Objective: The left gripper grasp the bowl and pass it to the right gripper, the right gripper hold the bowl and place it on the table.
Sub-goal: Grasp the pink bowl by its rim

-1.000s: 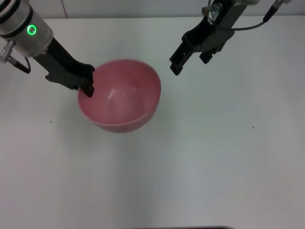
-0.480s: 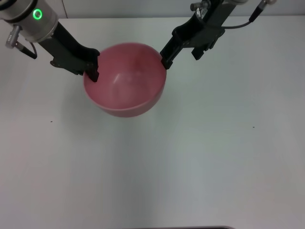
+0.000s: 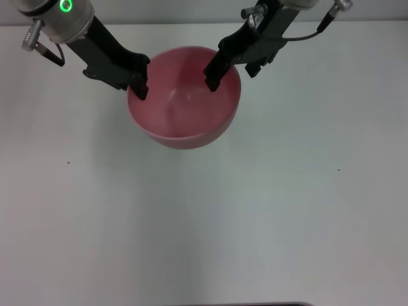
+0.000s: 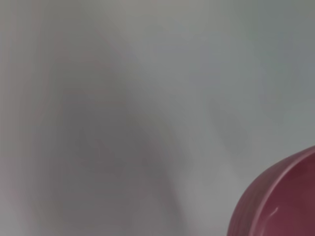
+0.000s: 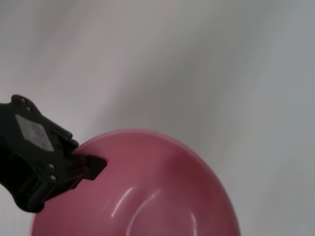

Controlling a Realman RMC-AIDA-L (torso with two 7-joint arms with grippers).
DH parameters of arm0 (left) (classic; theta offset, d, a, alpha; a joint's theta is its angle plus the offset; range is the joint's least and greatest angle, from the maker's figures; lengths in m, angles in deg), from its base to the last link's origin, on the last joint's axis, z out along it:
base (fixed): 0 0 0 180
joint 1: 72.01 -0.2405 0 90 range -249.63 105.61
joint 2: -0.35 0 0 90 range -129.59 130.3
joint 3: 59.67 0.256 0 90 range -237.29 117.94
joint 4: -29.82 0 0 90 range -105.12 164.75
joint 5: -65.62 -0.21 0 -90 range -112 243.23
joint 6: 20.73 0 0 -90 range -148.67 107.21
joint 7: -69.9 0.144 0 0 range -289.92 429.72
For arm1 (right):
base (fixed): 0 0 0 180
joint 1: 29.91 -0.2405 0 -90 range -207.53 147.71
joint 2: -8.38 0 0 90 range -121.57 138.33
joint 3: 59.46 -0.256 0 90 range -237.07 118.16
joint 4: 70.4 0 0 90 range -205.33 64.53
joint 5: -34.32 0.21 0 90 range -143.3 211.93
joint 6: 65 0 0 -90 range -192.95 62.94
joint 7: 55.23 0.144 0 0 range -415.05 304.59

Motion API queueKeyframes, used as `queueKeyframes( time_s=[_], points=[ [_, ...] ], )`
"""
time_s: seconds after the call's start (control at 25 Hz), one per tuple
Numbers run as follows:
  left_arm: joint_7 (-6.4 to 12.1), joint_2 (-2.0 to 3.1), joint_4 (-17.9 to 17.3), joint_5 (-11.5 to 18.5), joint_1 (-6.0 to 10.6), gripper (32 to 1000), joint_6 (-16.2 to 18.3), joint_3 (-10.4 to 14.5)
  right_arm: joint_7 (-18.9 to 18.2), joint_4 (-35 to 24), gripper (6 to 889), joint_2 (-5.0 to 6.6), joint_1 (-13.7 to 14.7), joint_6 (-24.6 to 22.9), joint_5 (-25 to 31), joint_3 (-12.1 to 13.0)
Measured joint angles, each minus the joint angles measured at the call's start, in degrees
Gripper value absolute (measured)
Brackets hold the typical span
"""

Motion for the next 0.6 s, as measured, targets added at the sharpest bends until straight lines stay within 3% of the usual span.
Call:
queueKeyframes(
  time_s=[0.56, 0.6],
  points=[
    [-0.03, -0.03, -0.19, 1.84, 0.75, 42, 0.42, 0.27, -3.4, 2.39, 854, -0.13, -1.01, 1.28, -0.03, 1.01],
    [-0.05, -0.03, -0.21, 1.8, 0.75, 42, 0.54, 0.34, -3.8, 2.34, 820, -0.09, -1.12, 1.18, -0.04, 1.35]
  ],
)
